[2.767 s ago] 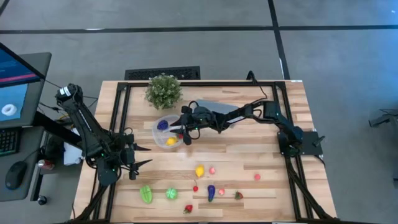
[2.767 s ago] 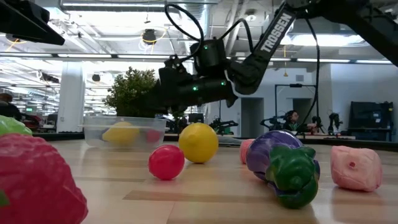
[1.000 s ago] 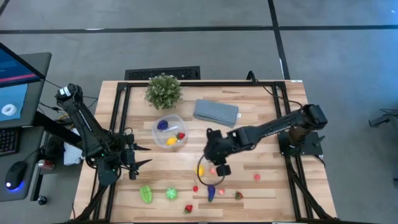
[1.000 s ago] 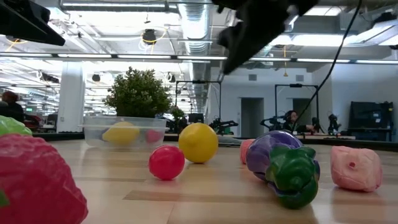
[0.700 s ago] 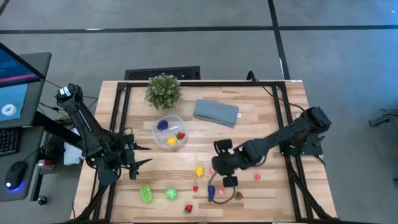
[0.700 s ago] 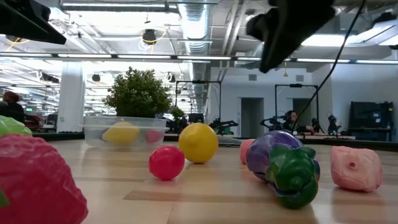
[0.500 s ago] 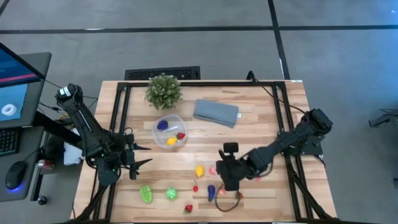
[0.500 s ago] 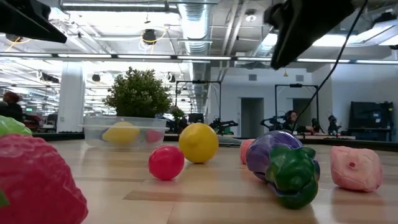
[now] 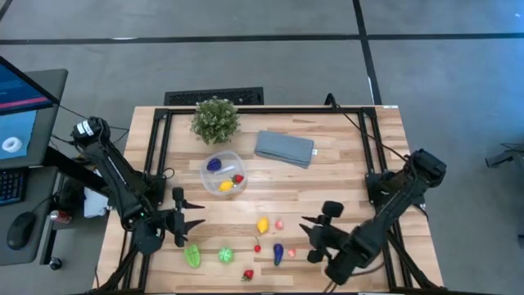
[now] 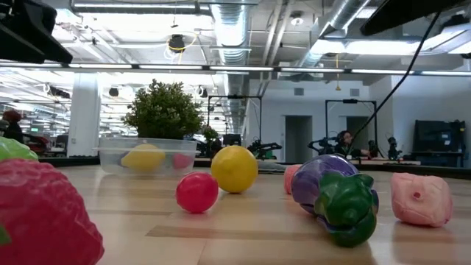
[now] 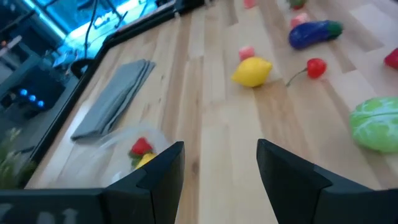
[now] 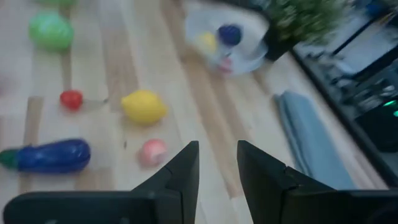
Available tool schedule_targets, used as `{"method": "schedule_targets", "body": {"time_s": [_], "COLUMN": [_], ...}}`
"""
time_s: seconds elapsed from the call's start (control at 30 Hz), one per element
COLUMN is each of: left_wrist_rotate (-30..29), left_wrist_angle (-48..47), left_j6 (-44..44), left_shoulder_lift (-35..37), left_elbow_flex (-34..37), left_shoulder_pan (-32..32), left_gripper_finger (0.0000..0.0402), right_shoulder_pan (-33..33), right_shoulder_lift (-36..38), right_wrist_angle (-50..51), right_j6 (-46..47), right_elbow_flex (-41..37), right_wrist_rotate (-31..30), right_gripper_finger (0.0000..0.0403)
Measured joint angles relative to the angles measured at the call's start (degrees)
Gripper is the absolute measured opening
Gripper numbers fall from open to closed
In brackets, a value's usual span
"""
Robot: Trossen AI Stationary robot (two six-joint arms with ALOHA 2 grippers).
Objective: Pick and placing Produce into tupperware
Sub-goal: Put the cabbage into the transparent bin
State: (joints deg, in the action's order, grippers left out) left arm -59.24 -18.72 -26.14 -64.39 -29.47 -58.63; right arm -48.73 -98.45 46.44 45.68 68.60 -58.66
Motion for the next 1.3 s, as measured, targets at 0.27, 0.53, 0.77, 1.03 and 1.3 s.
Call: {"method": "schedule_targets", "body": {"time_s": [0.27, 0.53, 0.77, 1.03, 1.3], "left_wrist_rotate": [8.2, 23.64, 33.75, 44.62, 48.94], "left_wrist_angle": [16.12, 26.07, 27.75, 26.95, 25.71], "left_j6": [13.01, 19.4, 19.47, 19.62, 19.7], "left_shoulder_lift": [-3.8, -7.2, -8.78, -8.87, -8.87], "left_elbow_flex": [0.0, 0.0, 0.0, -2.13, -2.67], "left_shoulder_pan": [3.24, 10.05, 15.15, 19.29, 20.93], "left_gripper_finger": [0.0192, 0.0192, 0.0192, 0.0192, 0.0192], "right_shoulder_pan": [-5.21, -7.77, -8.16, -7.81, -7.72], "right_shoulder_lift": [0.0, -0.02, -0.02, -0.02, -0.02], "right_wrist_angle": [0.25, 0.29, 2.02, 3.46, 4.72], "right_j6": [14.51, 24.04, 29.8, 32.82, 33.95], "right_elbow_flex": [-6.79, -12.07, -13.92, -14.6, -14.6], "right_wrist_rotate": [-13.71, -20.2, -21.59, -21.63, -21.61], "right_gripper_finger": [0.0135, 0.0138, 0.0166, 0.0217, 0.0234]}}
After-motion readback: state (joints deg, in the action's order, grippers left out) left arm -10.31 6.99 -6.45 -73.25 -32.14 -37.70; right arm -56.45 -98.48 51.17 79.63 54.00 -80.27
